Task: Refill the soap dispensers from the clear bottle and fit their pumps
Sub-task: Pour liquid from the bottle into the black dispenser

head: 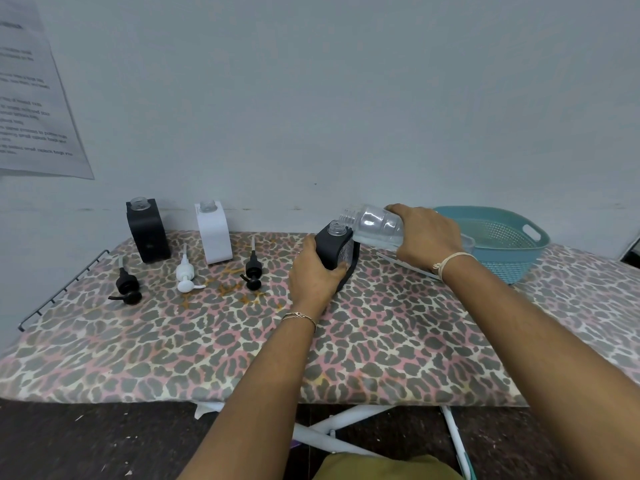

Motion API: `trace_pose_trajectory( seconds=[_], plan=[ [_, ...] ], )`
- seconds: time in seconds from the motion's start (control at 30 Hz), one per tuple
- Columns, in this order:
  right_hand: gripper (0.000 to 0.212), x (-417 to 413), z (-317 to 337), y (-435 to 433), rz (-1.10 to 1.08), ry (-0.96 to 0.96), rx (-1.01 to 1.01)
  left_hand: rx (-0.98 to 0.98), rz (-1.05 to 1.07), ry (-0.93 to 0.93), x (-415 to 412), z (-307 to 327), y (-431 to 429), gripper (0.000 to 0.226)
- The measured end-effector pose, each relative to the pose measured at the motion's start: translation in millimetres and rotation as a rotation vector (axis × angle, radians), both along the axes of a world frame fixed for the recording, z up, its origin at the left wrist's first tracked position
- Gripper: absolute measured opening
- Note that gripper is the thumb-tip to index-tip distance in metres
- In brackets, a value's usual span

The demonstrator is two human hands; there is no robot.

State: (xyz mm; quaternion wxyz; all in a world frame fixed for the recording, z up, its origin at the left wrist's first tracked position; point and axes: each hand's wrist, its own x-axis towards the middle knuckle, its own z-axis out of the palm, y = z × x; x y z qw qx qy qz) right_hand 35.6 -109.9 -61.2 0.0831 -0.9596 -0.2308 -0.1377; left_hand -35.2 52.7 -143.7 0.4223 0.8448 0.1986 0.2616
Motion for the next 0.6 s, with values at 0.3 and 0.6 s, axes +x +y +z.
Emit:
trace_pose_trajectory(
  seconds=[0.3,0.6],
  plan=[
    [0.071,1.7,2.8,1.0,-0.003,0.015,-0.013,0.004,0.001,-0.005,-0.1,-0.4,0.0,0.052],
    [0.073,0.4,5.2,1.3,-0.005,0.022,-0.026,0.002,-0.004,-0.020,0.0,-2.3,0.6,0.052]
  ],
)
